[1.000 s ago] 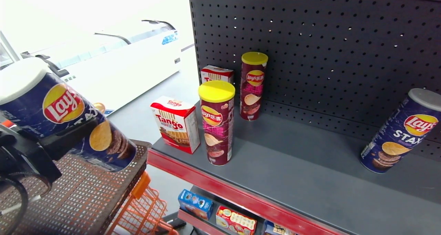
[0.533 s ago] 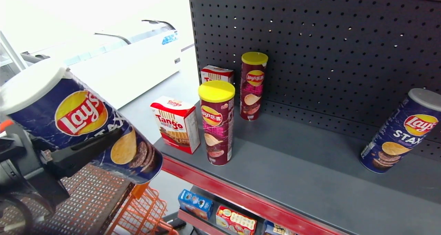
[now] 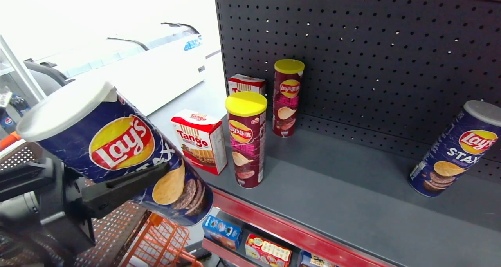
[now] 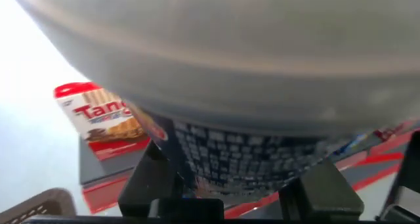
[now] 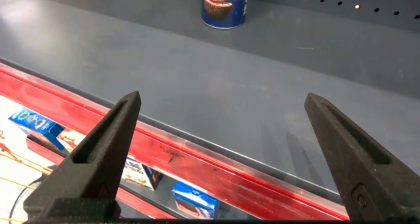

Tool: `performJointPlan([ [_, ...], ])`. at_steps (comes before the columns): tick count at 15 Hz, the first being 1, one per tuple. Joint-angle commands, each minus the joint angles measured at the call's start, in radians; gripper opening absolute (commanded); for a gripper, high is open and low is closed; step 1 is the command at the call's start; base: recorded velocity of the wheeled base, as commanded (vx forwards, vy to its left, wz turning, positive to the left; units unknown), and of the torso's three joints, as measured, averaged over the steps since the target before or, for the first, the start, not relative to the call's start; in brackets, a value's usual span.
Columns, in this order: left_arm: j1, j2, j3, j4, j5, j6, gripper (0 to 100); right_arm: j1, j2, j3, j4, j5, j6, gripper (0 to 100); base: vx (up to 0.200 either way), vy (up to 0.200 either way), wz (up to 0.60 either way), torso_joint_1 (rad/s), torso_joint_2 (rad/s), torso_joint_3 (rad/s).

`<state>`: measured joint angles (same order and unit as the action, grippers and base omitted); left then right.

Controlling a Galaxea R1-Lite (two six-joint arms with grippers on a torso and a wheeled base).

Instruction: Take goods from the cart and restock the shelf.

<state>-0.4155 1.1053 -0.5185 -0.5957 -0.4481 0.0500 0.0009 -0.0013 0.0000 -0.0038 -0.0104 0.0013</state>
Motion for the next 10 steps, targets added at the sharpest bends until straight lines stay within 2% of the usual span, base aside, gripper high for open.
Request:
performJointPlan([
  [1,-0.071,0.050,-0.023,-0.001,-0.006,-0.001,0,0.001,0.001,0.000,0.001,0.000,0.000,100,0.000,0.000,0.00,0.000,0.00,0.000],
  [4,-0.192,0.114,-0.031,-0.004,-0.003,0.001,0,0.001,0.001,0.000,0.001,0.000,0.000,100,0.000,0.000,0.00,0.000,0.00,0.000],
  [10,-0.295,0.249,-0.115,-0.006,-0.008,0.001,0,0.001,0.001,0.000,0.001,0.000,-0.001,100,0.000,0.000,0.00,0.000,0.00,0.000],
])
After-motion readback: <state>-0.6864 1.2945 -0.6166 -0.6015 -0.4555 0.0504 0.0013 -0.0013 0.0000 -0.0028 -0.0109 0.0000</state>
